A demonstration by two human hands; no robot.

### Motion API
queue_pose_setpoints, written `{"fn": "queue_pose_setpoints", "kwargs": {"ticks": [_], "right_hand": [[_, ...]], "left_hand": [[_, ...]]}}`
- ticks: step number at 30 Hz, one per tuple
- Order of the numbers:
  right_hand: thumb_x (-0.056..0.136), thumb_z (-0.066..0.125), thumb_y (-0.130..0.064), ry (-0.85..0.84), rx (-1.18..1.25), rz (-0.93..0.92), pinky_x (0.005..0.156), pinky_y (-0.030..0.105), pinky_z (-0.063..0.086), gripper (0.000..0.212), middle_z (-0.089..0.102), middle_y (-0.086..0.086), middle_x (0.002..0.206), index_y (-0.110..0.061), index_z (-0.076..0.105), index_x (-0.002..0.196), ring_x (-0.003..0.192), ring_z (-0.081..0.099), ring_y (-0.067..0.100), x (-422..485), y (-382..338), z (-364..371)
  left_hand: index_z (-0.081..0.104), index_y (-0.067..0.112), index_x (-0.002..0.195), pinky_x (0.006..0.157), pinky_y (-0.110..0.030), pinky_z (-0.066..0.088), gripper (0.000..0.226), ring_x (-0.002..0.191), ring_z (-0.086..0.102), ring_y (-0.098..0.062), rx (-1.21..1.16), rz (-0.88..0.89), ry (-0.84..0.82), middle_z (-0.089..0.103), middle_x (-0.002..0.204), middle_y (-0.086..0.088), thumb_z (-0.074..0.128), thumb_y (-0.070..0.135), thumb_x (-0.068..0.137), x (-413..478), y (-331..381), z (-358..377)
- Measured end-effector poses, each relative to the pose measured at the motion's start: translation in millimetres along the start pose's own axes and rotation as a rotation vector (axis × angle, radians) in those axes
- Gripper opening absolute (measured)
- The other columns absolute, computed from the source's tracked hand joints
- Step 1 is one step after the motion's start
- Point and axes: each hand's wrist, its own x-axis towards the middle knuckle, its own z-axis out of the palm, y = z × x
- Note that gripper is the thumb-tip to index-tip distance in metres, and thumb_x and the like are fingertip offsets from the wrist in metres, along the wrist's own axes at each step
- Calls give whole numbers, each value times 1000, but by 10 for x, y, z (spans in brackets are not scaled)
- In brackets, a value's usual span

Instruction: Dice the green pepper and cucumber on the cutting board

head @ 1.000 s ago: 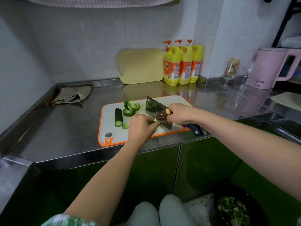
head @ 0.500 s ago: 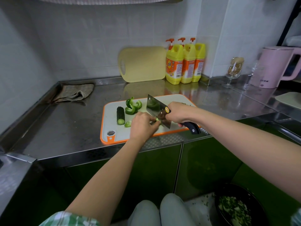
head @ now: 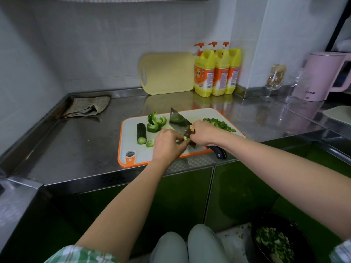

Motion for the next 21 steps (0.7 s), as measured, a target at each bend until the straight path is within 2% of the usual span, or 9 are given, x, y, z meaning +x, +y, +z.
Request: {"fn": "queue_pose_setpoints", "kwargs": {"ticks": [4,8,12,15,17,21], "right_hand": [[91,48,-11,64,54,8,46,28,49,12,67,21,83,-2,55,93,46,60,26,65,62,53],[93,47,-13,174,143,-27,43,28,46,11,59,9,71,-11,50,83,46,60,23,56,181,56],[94,46,-12,282,347,-55,44,29,45,18,51,8,66,-14,43,77,45,56,25,36,297,-214],[95,46,-9,286,440,-48,42,26,39,8,47,8,63,-10,46,86,39,52,21,-19,399,-370],[96,46,-8,250,500,-19,39,22,37,5,45,7,61,-9,49,91,37,48,17,-69,477,-365],[96,47,-9,223,575,32,39,23,38,9,46,3,60,-15,49,90,38,47,16,-111,592,-271]], "left_hand": [[78,21,97,76,-34,47,23,96,55,-26,2,-16,18,73,93,-4,70,36,81,7,3,-5],[77,21,99,78,-34,50,30,97,59,-24,18,-32,0,72,98,-2,70,44,80,38,-2,12],[73,21,109,84,-37,51,39,104,61,-23,52,-51,-50,70,107,-1,69,47,80,100,6,22],[67,20,121,88,-34,49,40,113,56,-22,43,-35,-85,65,117,-3,64,32,83,145,-13,6],[64,20,126,93,-34,45,44,118,51,-23,55,46,-141,61,124,-3,61,20,81,195,-30,-22],[54,22,137,109,-33,32,62,134,39,-24,125,258,-420,45,147,-3,57,6,77,385,-36,-39]]}}
